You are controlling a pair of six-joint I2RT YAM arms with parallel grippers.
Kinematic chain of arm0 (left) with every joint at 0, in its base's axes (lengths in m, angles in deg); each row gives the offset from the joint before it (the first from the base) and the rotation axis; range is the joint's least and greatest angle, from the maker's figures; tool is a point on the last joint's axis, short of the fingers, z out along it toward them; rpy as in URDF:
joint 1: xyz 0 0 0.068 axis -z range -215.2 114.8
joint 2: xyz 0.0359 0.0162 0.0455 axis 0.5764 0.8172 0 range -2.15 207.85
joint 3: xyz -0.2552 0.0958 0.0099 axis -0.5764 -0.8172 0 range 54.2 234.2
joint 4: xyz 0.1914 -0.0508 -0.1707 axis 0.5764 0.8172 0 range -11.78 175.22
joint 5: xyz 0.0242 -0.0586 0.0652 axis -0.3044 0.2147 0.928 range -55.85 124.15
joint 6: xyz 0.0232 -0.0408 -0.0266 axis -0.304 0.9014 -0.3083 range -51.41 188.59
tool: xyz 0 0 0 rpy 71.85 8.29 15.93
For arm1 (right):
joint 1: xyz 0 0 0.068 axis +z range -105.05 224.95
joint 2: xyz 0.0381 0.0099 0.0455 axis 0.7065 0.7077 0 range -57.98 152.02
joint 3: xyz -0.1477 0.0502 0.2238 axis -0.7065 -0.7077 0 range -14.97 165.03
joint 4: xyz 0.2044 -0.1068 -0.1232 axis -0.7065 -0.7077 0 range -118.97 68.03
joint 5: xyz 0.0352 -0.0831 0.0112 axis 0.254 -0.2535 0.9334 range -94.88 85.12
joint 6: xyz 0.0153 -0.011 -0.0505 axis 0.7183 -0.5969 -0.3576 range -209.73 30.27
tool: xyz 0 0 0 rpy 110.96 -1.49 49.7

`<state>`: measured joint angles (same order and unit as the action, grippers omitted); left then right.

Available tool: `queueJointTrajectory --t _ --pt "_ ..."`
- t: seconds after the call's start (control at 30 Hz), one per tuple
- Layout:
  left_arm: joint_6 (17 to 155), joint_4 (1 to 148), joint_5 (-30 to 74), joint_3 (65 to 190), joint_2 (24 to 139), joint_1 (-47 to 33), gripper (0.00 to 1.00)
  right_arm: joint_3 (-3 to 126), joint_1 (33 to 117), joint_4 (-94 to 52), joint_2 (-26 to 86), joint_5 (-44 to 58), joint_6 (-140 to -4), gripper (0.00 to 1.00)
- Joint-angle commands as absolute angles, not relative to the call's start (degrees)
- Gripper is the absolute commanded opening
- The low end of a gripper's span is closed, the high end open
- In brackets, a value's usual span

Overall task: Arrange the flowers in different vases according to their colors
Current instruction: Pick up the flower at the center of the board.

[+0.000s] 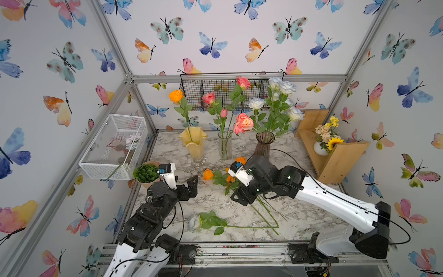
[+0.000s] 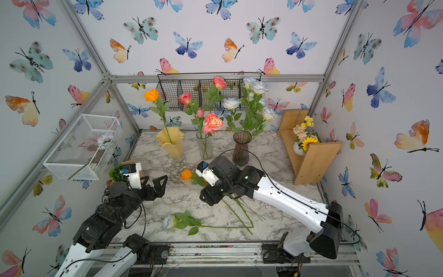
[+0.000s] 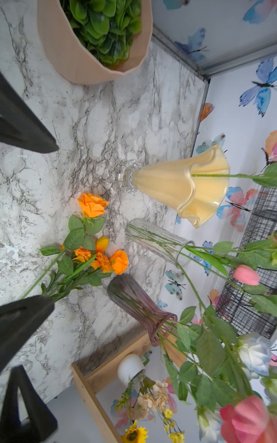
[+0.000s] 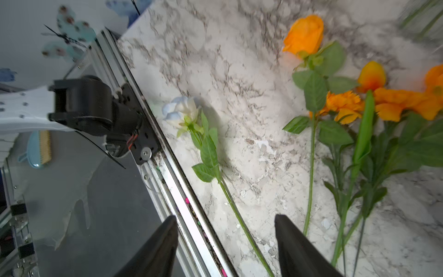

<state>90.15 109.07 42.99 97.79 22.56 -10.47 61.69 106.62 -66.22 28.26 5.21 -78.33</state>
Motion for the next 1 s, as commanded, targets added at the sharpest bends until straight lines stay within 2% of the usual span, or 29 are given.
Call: queueJointTrajectory --t 0.0,0.2,0.4,0.63,0.97 --pt "91.3 109.2 49.0 97.7 18.2 -10.8 0.99 58.3 108.8 -64.6 31.4 -0.7 -81.3 0.64" --pt "91.5 109.5 49.4 98.0 18.5 -10.8 0.99 53.0 114.5 -57.0 34.9 -3.5 -85.6 0.65" --pt "91.5 109.5 49.3 98.0 18.6 -10.9 0.99 50.4 116.3 -51.3 37.4 -3.0 -87.7 0.65" --pt "91.4 109.5 49.0 97.9 18.7 -10.9 0.99 51.7 116.9 -51.0 42.2 -2.4 -89.7 0.65" --pt "91.2 109.3 48.4 97.9 19.3 -10.9 0.99 52.1 118.2 -50.7 45.7 -1.5 -89.7 0.53"
